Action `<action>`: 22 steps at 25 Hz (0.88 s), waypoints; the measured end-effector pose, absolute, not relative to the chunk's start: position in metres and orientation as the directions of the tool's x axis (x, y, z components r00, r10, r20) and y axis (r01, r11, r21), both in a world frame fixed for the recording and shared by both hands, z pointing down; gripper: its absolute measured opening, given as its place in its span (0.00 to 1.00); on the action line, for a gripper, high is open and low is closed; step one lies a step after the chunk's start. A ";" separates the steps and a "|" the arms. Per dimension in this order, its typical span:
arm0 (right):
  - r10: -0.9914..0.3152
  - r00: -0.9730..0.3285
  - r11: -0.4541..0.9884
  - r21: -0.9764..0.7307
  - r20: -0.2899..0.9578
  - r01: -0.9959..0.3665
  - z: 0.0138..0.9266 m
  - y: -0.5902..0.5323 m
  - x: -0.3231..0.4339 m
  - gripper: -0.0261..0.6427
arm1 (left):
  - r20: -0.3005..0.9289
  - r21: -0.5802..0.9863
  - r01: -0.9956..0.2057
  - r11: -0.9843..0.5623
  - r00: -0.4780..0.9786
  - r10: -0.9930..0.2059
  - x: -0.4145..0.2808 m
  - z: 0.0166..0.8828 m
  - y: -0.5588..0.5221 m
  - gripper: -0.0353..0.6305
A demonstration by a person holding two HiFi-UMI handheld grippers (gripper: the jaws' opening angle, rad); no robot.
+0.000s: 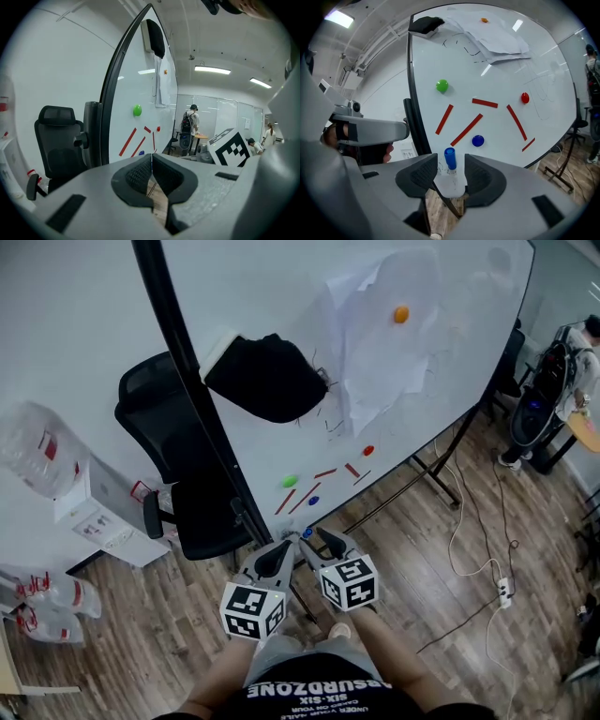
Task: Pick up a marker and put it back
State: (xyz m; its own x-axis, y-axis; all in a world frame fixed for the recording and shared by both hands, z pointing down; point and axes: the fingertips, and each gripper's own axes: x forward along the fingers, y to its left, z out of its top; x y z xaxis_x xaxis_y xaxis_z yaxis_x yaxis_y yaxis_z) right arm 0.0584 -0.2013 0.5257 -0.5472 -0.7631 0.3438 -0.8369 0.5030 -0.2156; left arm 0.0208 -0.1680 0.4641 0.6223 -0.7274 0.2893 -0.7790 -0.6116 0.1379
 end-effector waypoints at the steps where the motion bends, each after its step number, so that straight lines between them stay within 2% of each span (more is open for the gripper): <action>1: -0.765 -0.542 0.497 -0.217 0.348 -0.840 0.527 -0.203 0.058 0.30 | 0.293 0.138 -0.774 -0.618 0.628 -0.721 0.021 0.465 -0.170 0.06; 10: -0.775 -0.515 0.469 -0.213 0.366 -0.857 0.537 -0.210 0.057 0.27 | 0.305 0.138 -0.732 -0.668 0.673 -0.674 0.028 0.469 -0.185 0.06; 15: -0.784 -0.502 0.460 -0.202 0.365 -0.865 0.538 -0.209 0.056 0.17 | 0.308 0.139 -0.716 -0.684 0.688 -0.657 0.029 0.470 -0.188 0.07; 22: -0.790 -0.493 0.450 -0.201 0.365 -0.870 0.539 -0.211 0.055 0.15 | 0.313 0.146 -0.703 -0.696 0.700 -0.642 0.027 0.473 -0.191 0.06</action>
